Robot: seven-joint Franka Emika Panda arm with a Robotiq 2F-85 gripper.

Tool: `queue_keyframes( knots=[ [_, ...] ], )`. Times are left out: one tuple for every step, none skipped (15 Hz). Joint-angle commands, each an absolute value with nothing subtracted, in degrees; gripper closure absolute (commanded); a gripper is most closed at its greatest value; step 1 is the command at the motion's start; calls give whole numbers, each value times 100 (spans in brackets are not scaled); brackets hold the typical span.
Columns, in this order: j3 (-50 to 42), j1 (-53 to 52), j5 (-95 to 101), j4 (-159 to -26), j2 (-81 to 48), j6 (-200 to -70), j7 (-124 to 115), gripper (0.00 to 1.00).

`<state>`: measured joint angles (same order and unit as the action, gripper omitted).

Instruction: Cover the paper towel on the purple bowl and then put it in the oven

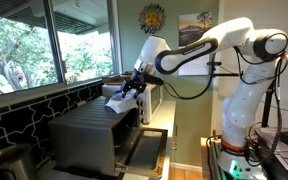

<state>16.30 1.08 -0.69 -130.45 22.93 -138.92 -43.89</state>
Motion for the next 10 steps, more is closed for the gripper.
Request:
queue_keyframes(
  knots=[
    [1566, 26, -21, -12961, 2235, -13636, -4433, 46],
    [1569, 36, 1, -12959, 2235, -13574, -4439, 55],
    [1568, 46, 27, -12951, 2237, -13483, -4443, 62],
    [1564, 48, 39, -12943, 2236, -13420, -4447, 69],
    [1565, 56, 62, -12932, 2233, -13349, -4454, 78],
    [1562, 55, 70, -12921, 2229, -13293, -4453, 84],
    [1554, 48, 62, -12903, 2222, -13235, -4448, 92],
    [1552, 47, 67, -12882, 2215, -13183, -4450, 99],
    [1546, 45, 63, -12852, 2212, -13158, -4448, 100],
    [1535, 33, 41, -12820, 2212, -13123, -4437, 100]
  ],
)
